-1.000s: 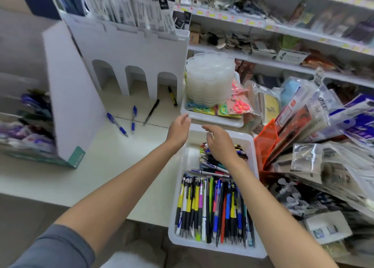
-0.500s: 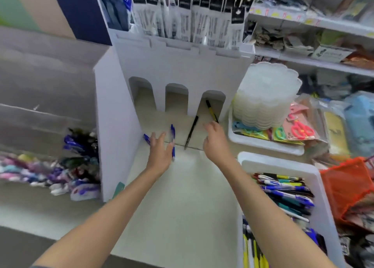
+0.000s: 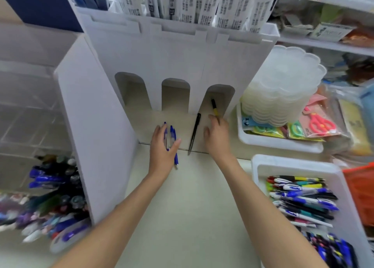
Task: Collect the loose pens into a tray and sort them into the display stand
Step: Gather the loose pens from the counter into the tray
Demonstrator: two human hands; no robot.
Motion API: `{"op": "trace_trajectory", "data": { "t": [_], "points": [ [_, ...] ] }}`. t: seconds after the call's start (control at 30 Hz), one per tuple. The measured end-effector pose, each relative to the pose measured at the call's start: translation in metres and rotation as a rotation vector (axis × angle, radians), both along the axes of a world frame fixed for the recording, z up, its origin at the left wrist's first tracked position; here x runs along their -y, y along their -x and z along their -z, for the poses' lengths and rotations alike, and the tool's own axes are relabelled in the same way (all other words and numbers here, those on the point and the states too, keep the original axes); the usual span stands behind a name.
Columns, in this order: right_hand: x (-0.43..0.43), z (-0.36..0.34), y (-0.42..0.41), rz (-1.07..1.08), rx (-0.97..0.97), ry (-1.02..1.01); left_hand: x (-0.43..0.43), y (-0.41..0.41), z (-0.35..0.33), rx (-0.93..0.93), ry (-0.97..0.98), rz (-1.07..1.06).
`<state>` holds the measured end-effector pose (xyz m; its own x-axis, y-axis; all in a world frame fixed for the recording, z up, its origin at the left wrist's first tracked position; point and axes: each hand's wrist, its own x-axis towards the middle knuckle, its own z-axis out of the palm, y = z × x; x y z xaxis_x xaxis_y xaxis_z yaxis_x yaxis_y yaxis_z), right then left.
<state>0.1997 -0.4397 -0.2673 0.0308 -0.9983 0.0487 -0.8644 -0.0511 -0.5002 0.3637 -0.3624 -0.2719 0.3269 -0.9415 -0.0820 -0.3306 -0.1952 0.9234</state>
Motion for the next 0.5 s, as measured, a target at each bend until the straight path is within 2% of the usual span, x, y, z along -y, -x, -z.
{"op": "trace_trajectory", "data": {
  "t": [0.07,0.17,0.3,0.4,0.5],
  "points": [
    [0.002,-0.002,0.001,0.014,0.025,-0.026,0.001,-0.002,0.0,0.063,0.022,0.001],
    [0.005,0.002,0.003,0.037,0.033,-0.185,0.003,-0.006,0.002,0.078,0.005,-0.01],
    [-0.02,0.016,-0.004,-0.029,-0.012,-0.116,0.003,-0.006,0.003,0.037,-0.019,-0.039],
    [-0.02,0.014,-0.007,0.019,0.017,-0.022,0.003,-0.005,0.0,0.014,-0.045,-0.031],
    [-0.013,0.003,-0.014,0.004,0.102,-0.036,0.003,-0.001,-0.006,-0.003,-0.062,0.024]
  ]
}}
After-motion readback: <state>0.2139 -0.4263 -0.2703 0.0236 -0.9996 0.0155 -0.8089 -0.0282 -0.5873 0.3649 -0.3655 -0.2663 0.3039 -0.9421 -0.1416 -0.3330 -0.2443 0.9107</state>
